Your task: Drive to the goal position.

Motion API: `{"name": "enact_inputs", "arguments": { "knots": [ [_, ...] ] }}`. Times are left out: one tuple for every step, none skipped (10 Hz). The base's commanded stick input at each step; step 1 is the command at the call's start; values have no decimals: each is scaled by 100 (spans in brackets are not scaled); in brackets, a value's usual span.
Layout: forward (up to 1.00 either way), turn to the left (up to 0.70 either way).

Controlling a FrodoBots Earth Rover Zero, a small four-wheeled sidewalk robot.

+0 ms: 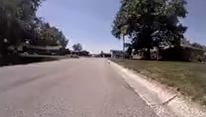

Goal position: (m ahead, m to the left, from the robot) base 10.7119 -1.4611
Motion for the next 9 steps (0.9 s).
{"name": "enact_inputs", "arguments": {
  "knots": [
    [70,0],
    [70,0],
    [70,0],
    [70,0],
    [70,0],
    [70,0],
    [70,0],
    [70,0],
    [70,0]
  ]
}}
